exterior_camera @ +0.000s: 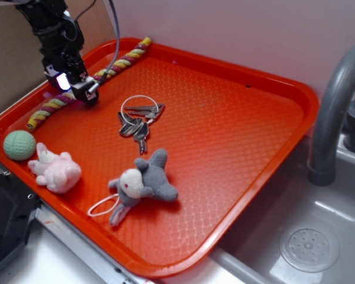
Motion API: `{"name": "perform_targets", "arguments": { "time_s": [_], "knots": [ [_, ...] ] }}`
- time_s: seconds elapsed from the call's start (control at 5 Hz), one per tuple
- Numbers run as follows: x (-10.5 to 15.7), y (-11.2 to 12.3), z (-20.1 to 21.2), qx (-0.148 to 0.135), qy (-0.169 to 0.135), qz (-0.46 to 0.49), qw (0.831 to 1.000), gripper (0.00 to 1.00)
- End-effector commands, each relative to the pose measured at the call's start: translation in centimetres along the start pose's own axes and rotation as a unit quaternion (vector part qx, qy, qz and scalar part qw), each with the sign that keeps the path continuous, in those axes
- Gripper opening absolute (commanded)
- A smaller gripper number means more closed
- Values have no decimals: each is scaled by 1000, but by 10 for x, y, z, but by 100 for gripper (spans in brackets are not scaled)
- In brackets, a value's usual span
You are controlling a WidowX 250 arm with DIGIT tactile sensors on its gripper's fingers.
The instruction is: Grab the multicolored rope.
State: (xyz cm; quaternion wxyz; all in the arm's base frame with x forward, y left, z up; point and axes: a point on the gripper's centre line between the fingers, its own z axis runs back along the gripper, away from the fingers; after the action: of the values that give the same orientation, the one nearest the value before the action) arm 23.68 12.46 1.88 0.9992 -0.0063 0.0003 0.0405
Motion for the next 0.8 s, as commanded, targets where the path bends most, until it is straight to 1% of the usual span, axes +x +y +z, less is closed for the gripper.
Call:
{"name": "perform_targets", "arguments": {
  "time_s": [0.0,0.4,0.6],
  "knots": [
    [8,-2,5,8,-12,-18,1000,0],
    [9,0,5,5,-9,-17,1000,0],
    [8,-1,11,30,4,-26,999,0]
  ]
}}
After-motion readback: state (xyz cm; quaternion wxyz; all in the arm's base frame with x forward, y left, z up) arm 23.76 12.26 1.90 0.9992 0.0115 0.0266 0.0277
